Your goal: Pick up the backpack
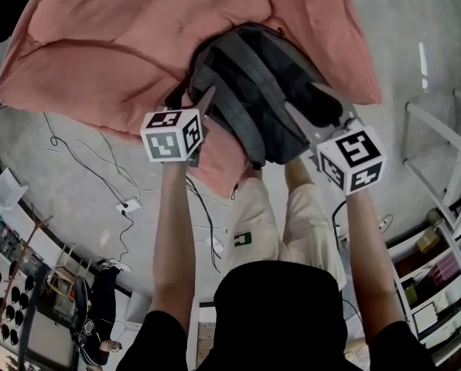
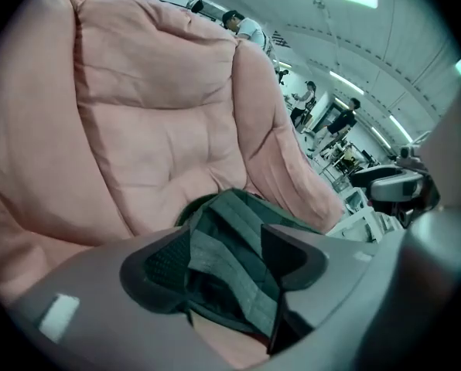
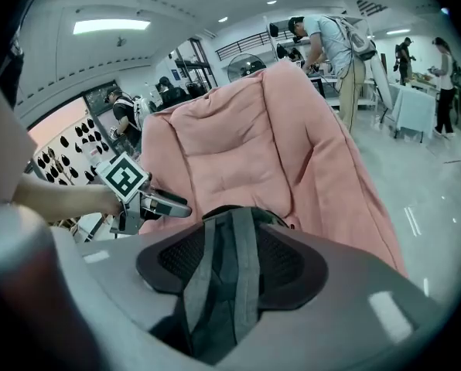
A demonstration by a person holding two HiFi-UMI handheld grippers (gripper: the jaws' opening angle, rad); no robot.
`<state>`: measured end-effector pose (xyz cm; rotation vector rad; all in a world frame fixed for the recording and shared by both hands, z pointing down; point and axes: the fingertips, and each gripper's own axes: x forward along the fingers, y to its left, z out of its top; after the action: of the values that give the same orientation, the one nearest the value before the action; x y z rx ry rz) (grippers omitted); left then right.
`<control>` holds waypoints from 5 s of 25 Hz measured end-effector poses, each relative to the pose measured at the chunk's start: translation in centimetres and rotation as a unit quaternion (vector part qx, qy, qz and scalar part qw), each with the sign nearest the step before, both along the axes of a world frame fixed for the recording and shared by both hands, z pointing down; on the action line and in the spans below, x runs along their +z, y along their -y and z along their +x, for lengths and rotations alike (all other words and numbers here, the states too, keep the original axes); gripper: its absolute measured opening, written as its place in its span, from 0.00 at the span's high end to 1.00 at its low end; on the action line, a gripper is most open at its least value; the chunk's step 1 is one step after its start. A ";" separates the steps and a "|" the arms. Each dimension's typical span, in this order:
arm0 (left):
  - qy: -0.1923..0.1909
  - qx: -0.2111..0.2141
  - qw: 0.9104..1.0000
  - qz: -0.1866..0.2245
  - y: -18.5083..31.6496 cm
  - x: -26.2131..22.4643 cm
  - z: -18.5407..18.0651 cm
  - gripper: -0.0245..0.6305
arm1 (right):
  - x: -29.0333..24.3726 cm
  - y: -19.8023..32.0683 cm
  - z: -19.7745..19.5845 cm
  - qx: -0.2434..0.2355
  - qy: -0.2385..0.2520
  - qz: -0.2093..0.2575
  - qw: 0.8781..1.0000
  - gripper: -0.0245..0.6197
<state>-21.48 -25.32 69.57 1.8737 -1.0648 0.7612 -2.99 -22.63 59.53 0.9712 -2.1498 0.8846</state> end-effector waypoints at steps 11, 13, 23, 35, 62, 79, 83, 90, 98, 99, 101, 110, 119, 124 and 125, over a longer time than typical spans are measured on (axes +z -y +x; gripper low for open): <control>0.021 0.006 0.998 -0.059 0.0 6.6 -0.6 0.44 | 6.2 0.8 -1.3 -0.008 0.016 -0.022 1.000 0.65; 0.025 0.003 0.997 -0.067 0.2 7.3 -0.7 0.44 | 7.2 1.0 -1.3 -0.012 0.016 -0.024 1.000 0.65; 0.057 -0.003 0.988 -0.141 -0.2 10.7 -1.2 0.37 | 9.8 1.7 -0.9 -0.015 0.014 -0.032 0.999 0.65; 0.043 0.011 0.982 -0.184 -0.4 12.8 -0.7 0.35 | 13.3 0.7 -0.8 -0.028 0.006 -0.056 0.998 0.65; 0.035 0.034 0.984 -0.174 -0.5 14.2 -0.5 0.42 | 22.6 -2.8 -2.1 -0.079 -0.041 -0.126 0.988 0.65; 0.072 0.064 0.984 -0.153 -1.0 14.4 -0.7 0.51 | 23.3 -3.5 -2.2 -0.098 -0.063 -0.128 0.985 0.78; 0.073 0.068 0.984 -0.145 -0.9 14.4 -0.7 0.53 | 23.1 -3.4 -2.1 -0.091 -0.061 -0.126 0.986 0.81; 0.074 0.076 0.986 -0.128 -1.1 13.9 -0.4 0.56 | 22.2 -3.5 -1.7 -0.079 -0.058 -0.120 0.988 0.89; 0.052 0.075 0.989 -0.117 -2.1 11.6 -0.6 0.56 | 19.7 -4.9 -2.4 -0.071 -0.050 -0.121 0.989 0.90; 0.049 0.073 0.989 -0.117 -2.0 11.4 -0.6 0.56 | 19.4 -4.9 -2.4 -0.070 -0.048 -0.121 0.989 0.90; 0.045 0.071 0.989 -0.119 -2.1 10.8 -0.3 0.57 | 19.0 -4.8 -2.3 -0.072 -0.041 -0.118 0.990 0.90; 0.023 0.063 0.991 -0.118 -2.6 8.8 1.1 0.58 | 18.0 -4.7 -0.6 -0.050 -0.031 -0.116 0.991 0.90; 0.013 0.060 0.992 -0.110 -3.8 6.6 1.6 0.60 | 15.4 -5.7 -0.7 -0.035 -0.030 -0.105 0.993 0.90; 0.007 0.064 0.994 -0.091 -2.8 1.3 3.9 0.62 | 10.3 -5.0 1.4 -0.017 -0.034 -0.106 0.994 0.90; 0.005 0.064 0.994 -0.090 -3.0 0.7 4.0 0.62 | 9.8 -5.0 1.5 -0.013 -0.034 -0.106 0.994 0.90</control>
<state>-17.49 -22.36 70.28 1.7983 -0.8574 0.9104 -1.50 -17.61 69.30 0.8508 -1.9612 1.0291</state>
